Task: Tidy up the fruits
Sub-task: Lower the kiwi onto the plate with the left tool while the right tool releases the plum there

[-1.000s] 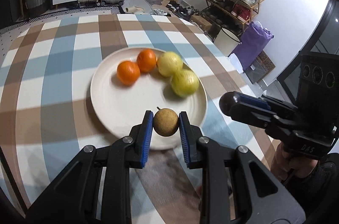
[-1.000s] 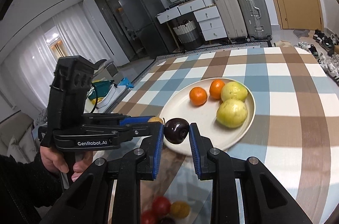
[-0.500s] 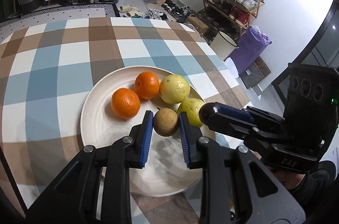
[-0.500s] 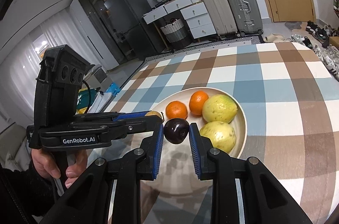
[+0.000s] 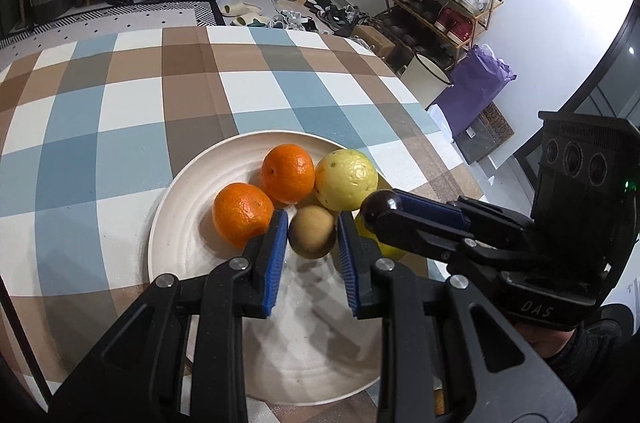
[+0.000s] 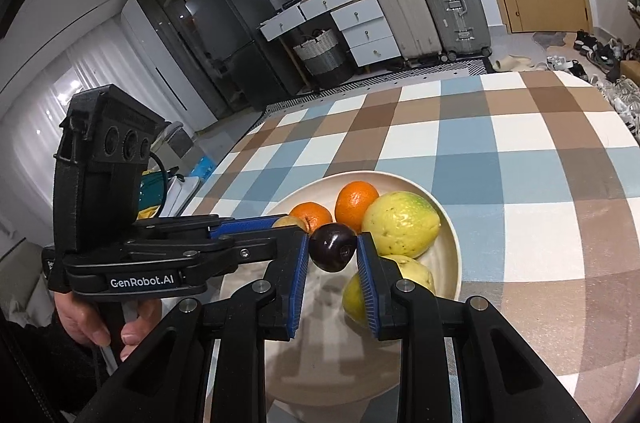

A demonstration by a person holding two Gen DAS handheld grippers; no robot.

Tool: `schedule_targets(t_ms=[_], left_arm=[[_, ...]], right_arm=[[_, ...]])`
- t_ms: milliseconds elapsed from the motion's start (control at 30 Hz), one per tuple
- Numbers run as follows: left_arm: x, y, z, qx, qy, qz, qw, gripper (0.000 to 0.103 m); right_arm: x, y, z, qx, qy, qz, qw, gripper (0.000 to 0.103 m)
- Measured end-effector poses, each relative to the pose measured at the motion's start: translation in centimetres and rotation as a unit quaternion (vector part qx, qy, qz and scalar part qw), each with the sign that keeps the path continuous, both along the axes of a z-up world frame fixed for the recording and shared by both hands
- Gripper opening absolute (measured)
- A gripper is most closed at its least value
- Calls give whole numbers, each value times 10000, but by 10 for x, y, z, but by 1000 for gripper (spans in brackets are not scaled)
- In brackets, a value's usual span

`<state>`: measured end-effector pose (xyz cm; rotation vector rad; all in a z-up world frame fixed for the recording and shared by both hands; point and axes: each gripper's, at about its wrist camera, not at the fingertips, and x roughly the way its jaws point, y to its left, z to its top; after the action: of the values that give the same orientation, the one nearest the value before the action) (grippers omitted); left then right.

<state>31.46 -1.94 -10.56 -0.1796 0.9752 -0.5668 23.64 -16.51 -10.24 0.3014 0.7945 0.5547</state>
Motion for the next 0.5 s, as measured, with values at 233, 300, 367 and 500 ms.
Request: schedule_targets(t_ms=[233, 300, 367, 500], left_arm=[[-1, 2, 4, -40, -50, 44, 10000, 22], [-5, 3, 8, -33, -90, 60, 9999, 22], [-8, 5, 11, -25, -101, 85, 9999, 22], [-17, 8, 20, 0, -170, 142, 9998, 22]], right_arm=[[-2, -2, 0, 32, -85, -37, 10000, 36], [-5, -4, 4, 38, -164, -119, 9998, 38], [-7, -6, 8, 46, -230, -147, 9996, 38], [-14, -8, 17, 57, -301, -184, 9994, 38]])
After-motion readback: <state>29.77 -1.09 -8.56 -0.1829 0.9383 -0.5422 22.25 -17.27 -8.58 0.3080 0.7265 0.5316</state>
